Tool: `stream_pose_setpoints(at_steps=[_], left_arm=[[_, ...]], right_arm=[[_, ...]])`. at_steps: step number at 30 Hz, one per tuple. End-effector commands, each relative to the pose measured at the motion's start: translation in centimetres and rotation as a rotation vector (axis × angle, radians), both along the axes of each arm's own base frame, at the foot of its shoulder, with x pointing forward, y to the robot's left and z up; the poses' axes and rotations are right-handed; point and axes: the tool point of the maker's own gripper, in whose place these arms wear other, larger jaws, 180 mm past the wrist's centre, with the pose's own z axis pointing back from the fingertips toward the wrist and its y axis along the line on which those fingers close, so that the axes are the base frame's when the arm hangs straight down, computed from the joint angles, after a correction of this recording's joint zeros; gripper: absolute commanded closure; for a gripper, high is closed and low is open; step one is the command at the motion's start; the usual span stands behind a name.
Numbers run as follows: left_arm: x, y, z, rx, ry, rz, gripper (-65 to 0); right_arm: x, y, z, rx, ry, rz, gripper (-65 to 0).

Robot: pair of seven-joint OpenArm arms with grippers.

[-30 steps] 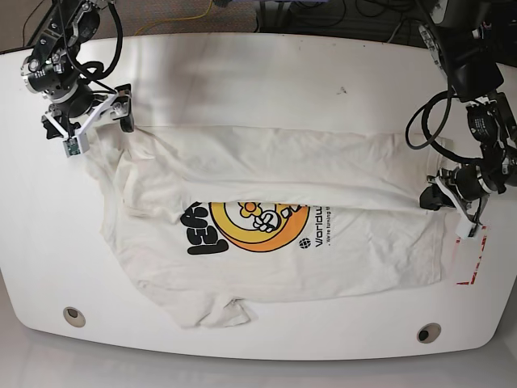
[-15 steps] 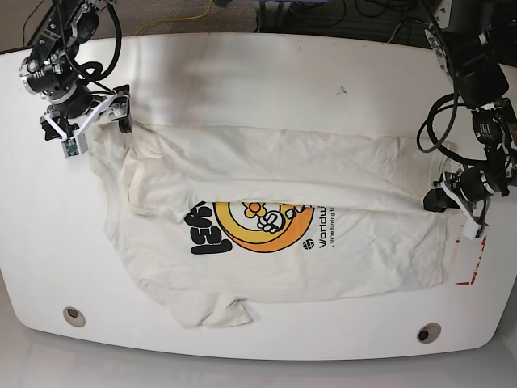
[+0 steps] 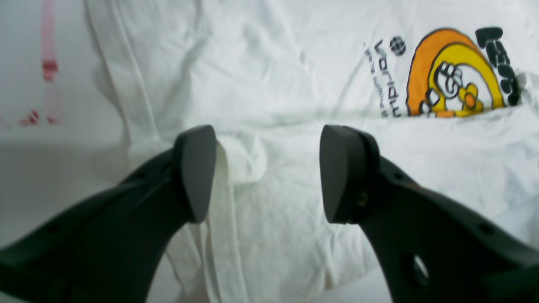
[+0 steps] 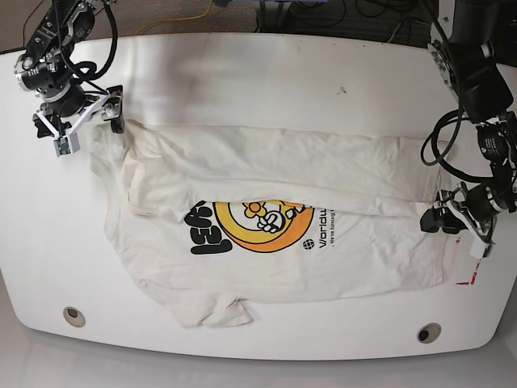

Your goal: Layout the t-shirt on the table in an organized manner, then fold the t-shirt properly

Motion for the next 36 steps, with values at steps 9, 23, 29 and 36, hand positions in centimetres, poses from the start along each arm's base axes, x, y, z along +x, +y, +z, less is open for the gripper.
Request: stream_pose_setpoints(at_steps=[9, 23, 29, 36], left_arm=[[-1.0, 3.9, 4.0, 0.099, -0.097, 0.052, -36.0], [-8.5, 3.2, -0.8, 0.194, 0.044, 0.014, -36.0], [-9.2, 2.1, -1.9, 0.154, 0.031, 0.020, -36.0], [-9.2, 1.3, -3.2, 0.181, 0.057, -0.009, -36.0]], right_arm=[[2.5, -1.6, -0.6, 0.058, -0.027, -0.040, -62.1], [4.0, -3.4, -3.4, 0.149, -0.002, -0.093, -62.1], [3.7, -3.3, -4.2, 0.170, 0.018, -0.104, -62.1], [4.2, -1.3, -4.8, 0.182, 0.026, -0.044, -62.1]])
